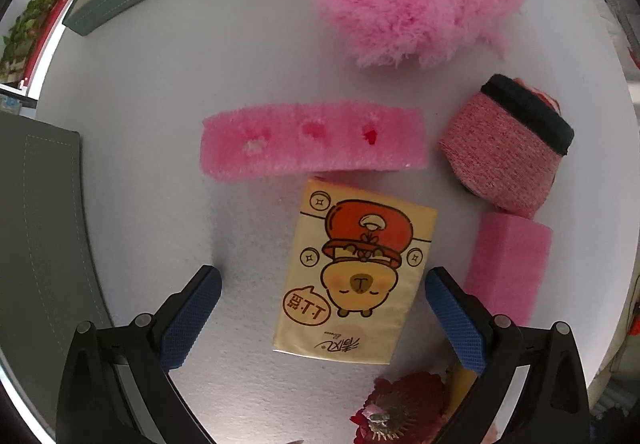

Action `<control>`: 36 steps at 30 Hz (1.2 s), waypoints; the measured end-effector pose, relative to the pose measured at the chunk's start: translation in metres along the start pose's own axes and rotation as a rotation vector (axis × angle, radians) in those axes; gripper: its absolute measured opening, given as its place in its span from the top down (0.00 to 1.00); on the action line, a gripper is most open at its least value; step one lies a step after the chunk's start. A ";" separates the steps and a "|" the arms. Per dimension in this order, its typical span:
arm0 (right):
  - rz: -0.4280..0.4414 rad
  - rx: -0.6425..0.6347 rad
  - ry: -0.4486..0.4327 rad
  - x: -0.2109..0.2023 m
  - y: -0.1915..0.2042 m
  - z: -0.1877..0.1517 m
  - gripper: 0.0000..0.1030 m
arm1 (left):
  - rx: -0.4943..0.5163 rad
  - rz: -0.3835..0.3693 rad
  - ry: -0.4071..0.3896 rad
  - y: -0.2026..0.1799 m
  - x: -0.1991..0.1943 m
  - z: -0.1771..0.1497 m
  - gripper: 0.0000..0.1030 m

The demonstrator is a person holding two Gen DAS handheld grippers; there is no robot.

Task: Organize soft objects
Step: 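Grasp the pink knitted glove with the right tool while the left tool grasps the yellow tissue pack, then carry the pink glove and tissue pack over the white box with both tools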

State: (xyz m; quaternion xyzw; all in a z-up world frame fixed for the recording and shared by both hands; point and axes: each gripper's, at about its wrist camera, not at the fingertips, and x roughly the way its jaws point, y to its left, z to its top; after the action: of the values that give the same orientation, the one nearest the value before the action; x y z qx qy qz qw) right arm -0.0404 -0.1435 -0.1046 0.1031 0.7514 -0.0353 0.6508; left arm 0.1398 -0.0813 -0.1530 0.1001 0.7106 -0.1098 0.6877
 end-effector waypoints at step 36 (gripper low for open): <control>0.050 0.152 0.018 -0.024 -0.043 -0.023 0.54 | 0.013 -0.096 -0.039 0.075 -0.050 -0.059 0.45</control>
State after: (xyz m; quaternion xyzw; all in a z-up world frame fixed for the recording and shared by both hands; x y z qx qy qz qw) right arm -0.0685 -0.1838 -0.0807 0.1713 0.7497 -0.0753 0.6348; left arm 0.1066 0.0082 -0.1027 0.0684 0.7001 -0.1492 0.6949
